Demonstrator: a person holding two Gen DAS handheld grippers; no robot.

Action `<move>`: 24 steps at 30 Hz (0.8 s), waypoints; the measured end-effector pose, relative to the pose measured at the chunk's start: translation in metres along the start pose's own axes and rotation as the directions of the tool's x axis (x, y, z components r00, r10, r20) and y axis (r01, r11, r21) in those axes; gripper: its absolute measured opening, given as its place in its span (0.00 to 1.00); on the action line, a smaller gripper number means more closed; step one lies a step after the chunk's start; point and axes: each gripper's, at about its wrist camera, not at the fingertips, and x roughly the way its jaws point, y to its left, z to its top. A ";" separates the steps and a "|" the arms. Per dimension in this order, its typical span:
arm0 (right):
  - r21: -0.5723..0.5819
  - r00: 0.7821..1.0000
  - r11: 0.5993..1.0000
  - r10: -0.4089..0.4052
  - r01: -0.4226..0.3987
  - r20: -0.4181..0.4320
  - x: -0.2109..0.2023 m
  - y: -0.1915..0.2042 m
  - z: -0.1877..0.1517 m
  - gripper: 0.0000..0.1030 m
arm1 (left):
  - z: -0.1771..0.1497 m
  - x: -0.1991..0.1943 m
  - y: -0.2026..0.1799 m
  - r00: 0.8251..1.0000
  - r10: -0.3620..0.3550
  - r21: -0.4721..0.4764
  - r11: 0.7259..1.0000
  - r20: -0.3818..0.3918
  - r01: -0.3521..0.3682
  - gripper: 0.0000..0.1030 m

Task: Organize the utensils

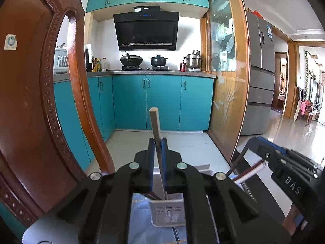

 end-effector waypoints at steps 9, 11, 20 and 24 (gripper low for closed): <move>-0.035 0.997 0.999 0.036 -0.034 0.068 -0.039 0.004 -0.009 0.46 | -0.020 -0.033 0.007 1.000 -0.013 0.023 1.000 0.014 0.012 0.26; -0.051 0.996 0.998 0.033 -0.029 0.079 -0.048 0.005 -0.016 0.55 | -0.026 -0.041 0.009 1.000 -0.014 0.028 1.000 0.017 0.014 0.33; -0.195 1.000 0.981 -0.019 0.015 -0.020 -0.092 0.011 -0.113 0.97 | -0.078 -0.083 0.025 0.999 -0.041 0.002 0.999 -0.002 0.041 0.78; -0.273 0.997 0.960 -0.072 0.070 0.002 -0.113 0.021 -0.132 0.97 | -0.109 -0.108 0.020 1.000 0.007 0.085 0.996 -0.011 -0.006 0.93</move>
